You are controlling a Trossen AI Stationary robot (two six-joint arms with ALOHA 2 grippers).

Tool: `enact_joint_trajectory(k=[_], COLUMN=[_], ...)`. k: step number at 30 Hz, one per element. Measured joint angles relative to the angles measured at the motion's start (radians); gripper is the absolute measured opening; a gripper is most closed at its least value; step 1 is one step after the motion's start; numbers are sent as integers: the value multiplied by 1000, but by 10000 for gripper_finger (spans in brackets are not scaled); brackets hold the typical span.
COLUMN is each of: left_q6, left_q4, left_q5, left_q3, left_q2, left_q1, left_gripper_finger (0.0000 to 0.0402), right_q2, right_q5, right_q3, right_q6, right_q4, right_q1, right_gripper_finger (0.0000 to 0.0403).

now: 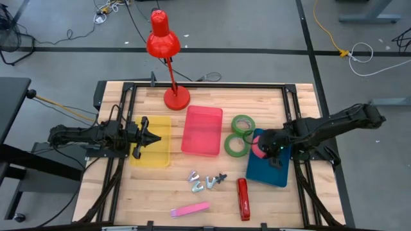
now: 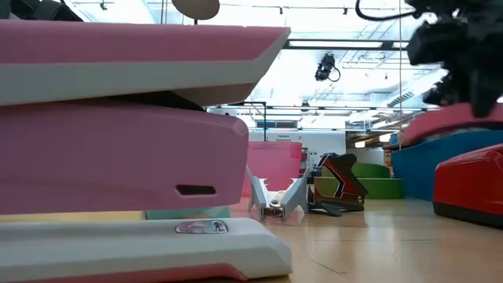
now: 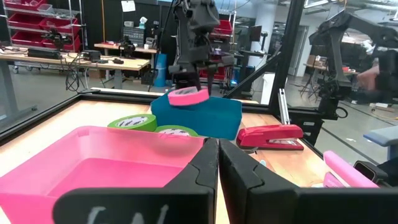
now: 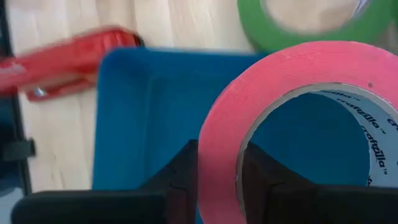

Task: Pick and place Stapler, Stapler remover, tape
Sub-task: Put the pink tape into the blue bin, then put the top green tape into the blue bin

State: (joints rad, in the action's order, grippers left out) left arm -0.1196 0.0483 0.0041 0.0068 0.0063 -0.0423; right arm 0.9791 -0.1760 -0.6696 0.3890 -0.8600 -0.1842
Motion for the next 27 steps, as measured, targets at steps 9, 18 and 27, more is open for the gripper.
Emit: enact_joint_trajectory(k=[9, 18, 27], left_q6=[0, 0, 0], left_q4=[0, 0, 0], left_q5=[0, 0, 0], left_q3=[0, 0, 0], left_q2=[0, 0, 0], left_q1=[0, 0, 0], left_gripper_finger=[18, 18, 18], right_q2=[3, 4, 4], right_q5=[-8, 66, 33], right_q3=[96, 122, 122], right_q6=[49, 73, 63], right_q4=[48, 85, 105], right_q1=[-17, -16, -16], right_gripper_finger=[92, 153, 209])
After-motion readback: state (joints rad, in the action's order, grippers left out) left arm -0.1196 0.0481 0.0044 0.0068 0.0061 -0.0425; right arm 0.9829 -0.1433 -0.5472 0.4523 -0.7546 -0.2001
